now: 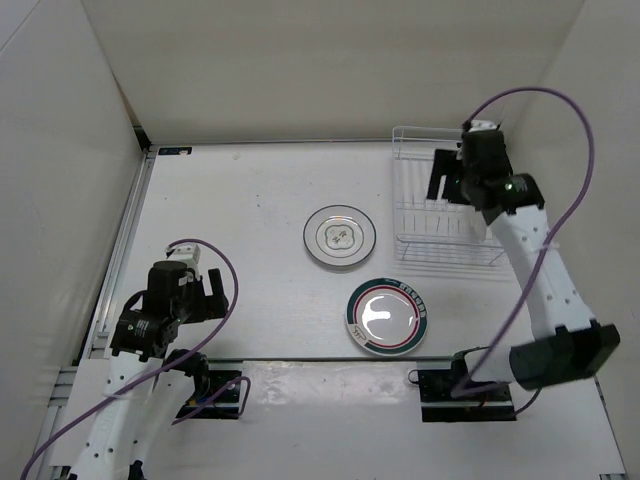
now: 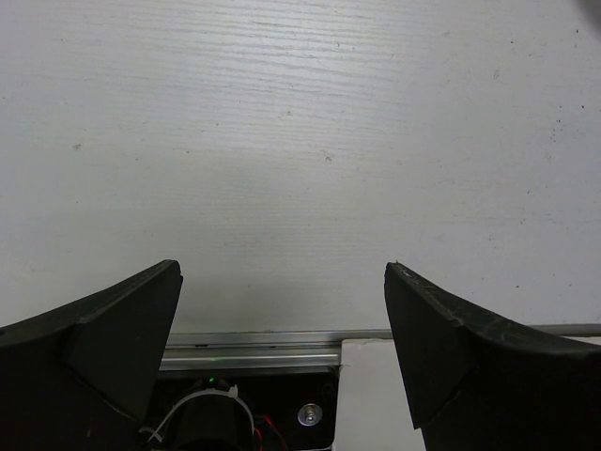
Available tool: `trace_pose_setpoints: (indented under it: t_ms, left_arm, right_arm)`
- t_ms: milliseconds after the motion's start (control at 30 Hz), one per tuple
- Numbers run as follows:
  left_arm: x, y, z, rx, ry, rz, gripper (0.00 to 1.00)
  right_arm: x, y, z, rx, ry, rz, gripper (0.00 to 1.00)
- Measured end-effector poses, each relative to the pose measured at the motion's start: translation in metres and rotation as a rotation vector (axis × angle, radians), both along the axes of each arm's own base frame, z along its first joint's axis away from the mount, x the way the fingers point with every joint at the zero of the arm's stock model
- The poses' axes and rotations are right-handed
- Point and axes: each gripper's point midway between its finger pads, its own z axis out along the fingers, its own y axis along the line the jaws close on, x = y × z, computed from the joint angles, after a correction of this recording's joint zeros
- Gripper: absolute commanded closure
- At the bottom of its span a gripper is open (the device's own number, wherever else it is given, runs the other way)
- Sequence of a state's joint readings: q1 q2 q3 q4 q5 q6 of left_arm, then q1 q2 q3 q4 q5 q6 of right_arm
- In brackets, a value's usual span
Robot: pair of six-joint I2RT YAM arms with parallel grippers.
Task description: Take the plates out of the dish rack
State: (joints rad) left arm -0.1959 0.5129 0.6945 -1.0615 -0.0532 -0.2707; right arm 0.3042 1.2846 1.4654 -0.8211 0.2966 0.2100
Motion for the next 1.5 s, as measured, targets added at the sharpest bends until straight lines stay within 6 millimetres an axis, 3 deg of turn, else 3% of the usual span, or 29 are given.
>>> trace_pose_setpoints:
  t_ms: [33, 67, 200, 400, 567, 700, 867, 1033, 1233, 1500]
  left_arm:
    - [0.000, 0.000, 0.000, -0.001, 0.000, -0.001, 0.00]
    - [0.000, 0.000, 0.000, -0.001, 0.000, -0.001, 0.00]
    - [0.000, 0.000, 0.001, -0.002, -0.003, -0.001, 0.00]
    - [0.000, 0.000, 0.001, -0.002, -0.004, -0.001, 0.00]
    - [0.000, 0.000, 0.000, -0.001, 0.002, -0.001, 0.00]
    - [0.000, 0.000, -0.002, 0.001, 0.011, -0.001, 0.00]
    - [0.000, -0.001, -0.002, 0.002, 0.018, -0.002, 0.00]
    - [0.000, -0.001, -0.003, 0.001, 0.018, -0.002, 0.00]
    - [0.000, -0.001, -0.003, 0.001, 0.019, -0.002, 0.00]
    - [0.000, -0.001, -0.003, 0.001, 0.020, -0.002, 0.00]
  right_arm:
    - [0.015, -0.013, -0.003, 0.036, 0.018, -0.051, 0.34]
    - [0.026, -0.023, -0.007, 0.058, 0.035, -0.088, 0.40]
    - [0.057, -0.063, -0.018, 0.107, 0.096, -0.237, 0.42]
    - [0.127, -0.085, 0.039, 0.097, -0.016, -0.298, 0.40]
    - [0.130, -0.103, 0.016, 0.092, 0.055, -0.340, 0.40]
    - [0.128, -0.115, -0.023, 0.085, 0.153, -0.373, 0.40]
    - [0.125, -0.115, -0.065, 0.095, 0.264, -0.373, 0.40]
    - [0.131, -0.113, -0.080, 0.119, 0.295, -0.358, 0.44]
    - [0.139, -0.116, -0.097, 0.154, 0.319, -0.350, 0.64]
    - [0.141, -0.124, -0.109, 0.179, 0.342, -0.364, 0.66]
